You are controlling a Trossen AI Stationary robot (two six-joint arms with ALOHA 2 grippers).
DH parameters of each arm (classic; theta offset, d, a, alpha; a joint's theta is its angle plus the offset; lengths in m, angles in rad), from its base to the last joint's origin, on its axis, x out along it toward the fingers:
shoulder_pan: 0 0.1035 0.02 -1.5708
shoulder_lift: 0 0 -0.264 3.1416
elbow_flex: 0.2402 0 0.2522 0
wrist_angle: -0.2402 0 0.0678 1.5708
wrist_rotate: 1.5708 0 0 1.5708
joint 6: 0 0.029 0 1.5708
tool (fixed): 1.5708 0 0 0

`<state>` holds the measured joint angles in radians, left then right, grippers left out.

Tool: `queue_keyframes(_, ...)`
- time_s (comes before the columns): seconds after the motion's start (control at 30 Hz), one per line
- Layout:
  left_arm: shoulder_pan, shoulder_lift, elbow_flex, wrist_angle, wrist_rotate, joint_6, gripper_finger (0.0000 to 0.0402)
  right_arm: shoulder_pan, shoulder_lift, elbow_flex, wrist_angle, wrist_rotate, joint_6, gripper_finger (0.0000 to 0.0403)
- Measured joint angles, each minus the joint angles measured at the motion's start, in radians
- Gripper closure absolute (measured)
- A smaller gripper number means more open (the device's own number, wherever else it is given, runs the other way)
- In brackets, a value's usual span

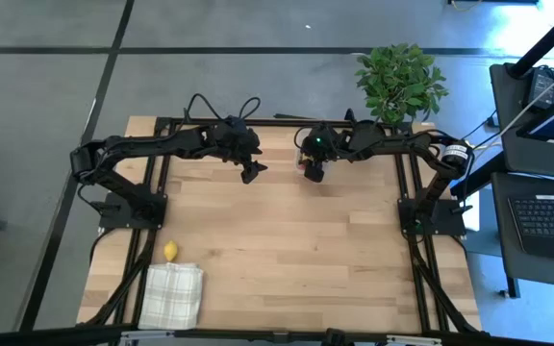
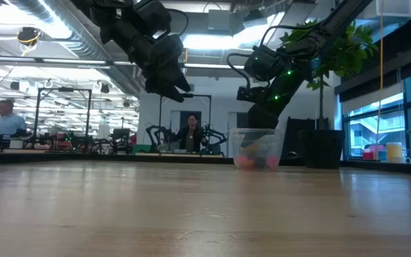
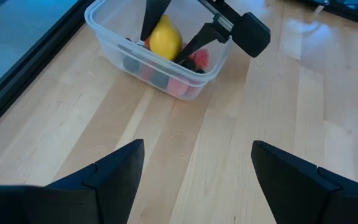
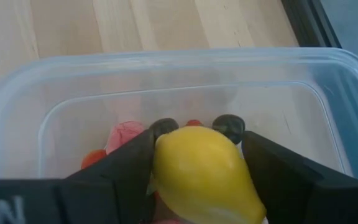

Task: Pick and placing Produce into tupperware
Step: Put the top lemon into the transparent bin, then put the lemon into the transparent bin

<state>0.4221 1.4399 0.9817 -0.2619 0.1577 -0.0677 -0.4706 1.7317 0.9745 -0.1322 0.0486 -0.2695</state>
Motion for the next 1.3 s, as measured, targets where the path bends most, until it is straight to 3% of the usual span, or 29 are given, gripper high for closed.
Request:
queue_keyframes(0.6, 0.0, 0.0, 0.0, -0.001, 0.0, 0.026, 0.0111, 0.001, -0.002, 0.0, -0.002, 0.0, 0.001, 0.0151)
queue_keyframes(0.83, 0.001, 0.0, 0.0, -0.011, 0.0, 0.034, 0.0111, 0.001, -0.015, 0.065, -0.071, 0.001, -0.002, 0.0151)
queue_keyframes(1.03, 0.001, 0.0, 0.0, -0.085, 0.0, 0.044, 0.0111, 0.001, -0.015, 0.21, -0.312, 0.001, 0.015, 0.015)
queue_keyframes(1.3, 0.003, 0.0, 0.0, -0.324, -0.001, 0.104, 0.0111, 0.053, -0.015, 0.423, -0.76, 0.0, 0.138, 0.015)
